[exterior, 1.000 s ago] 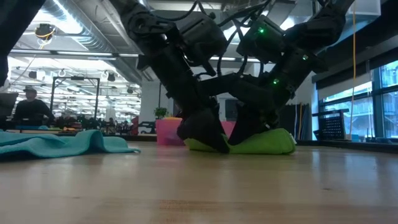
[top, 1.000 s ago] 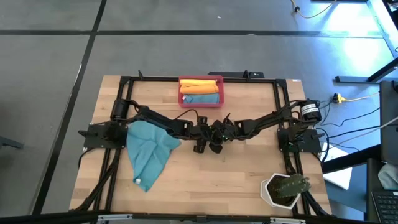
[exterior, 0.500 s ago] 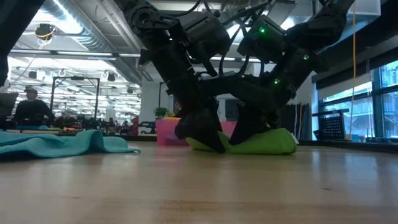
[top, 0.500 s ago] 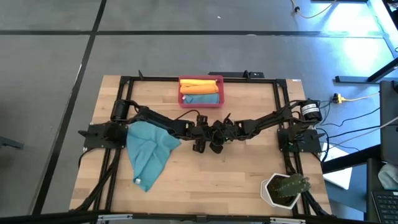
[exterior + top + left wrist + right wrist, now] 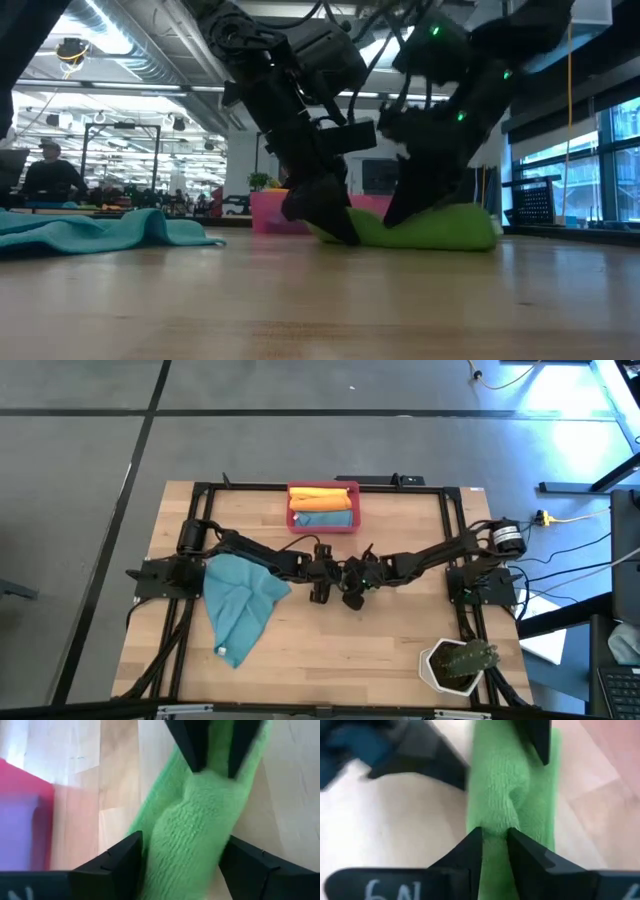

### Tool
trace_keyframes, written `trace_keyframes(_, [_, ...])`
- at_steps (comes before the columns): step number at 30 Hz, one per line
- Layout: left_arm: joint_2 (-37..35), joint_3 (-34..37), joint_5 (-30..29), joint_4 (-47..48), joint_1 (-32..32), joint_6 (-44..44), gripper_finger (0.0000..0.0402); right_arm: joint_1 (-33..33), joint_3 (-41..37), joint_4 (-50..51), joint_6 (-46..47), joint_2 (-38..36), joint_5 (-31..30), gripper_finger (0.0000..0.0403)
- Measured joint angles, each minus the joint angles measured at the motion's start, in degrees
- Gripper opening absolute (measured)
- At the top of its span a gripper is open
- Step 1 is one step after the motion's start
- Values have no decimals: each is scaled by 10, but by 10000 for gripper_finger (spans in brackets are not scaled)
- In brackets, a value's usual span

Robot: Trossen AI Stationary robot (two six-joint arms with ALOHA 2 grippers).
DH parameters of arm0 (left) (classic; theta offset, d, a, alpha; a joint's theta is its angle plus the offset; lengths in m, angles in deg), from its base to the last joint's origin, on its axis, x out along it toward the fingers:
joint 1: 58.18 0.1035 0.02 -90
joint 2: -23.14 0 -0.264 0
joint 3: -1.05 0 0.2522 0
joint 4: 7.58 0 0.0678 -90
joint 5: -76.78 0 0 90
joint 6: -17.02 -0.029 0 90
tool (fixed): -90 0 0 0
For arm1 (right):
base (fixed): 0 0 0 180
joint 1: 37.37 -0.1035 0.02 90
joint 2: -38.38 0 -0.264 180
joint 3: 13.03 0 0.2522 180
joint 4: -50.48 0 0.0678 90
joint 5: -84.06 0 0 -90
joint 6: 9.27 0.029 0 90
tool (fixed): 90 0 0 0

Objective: Roll microfiber towels into tight, uniform cylinder then place into a basket
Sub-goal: Put the green microfiber towel into the red bin

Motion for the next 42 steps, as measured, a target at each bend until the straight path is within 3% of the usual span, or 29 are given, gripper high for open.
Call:
trace_keyframes(5, [1,1,17,2,0,1,178,-4,1,52,14,-33,-56,94])
trace_keyframes(14, [2,2,29,3,0,16,14,-13,1,106,12,-72,-102,94])
trace_keyframes(18, [2,2,33,3,0,23,9,-26,2,160,7,-131,-158,94])
trace_keyframes(24, [-2,2,100,4,17,66,3,-91,3,172,-88,-207,-213,94])
trace_keyframes(31, [-5,2,154,3,35,100,2,-158,3,180,-151,-180,-213,102])
trace_keyframes(36, [-5,2,168,3,38,101,1,-175,3,192,-195,-115,-216,168])
trace_keyframes(42, [-5,3,171,3,38,101,1,-165,3,216,-215,-33,-299,264])
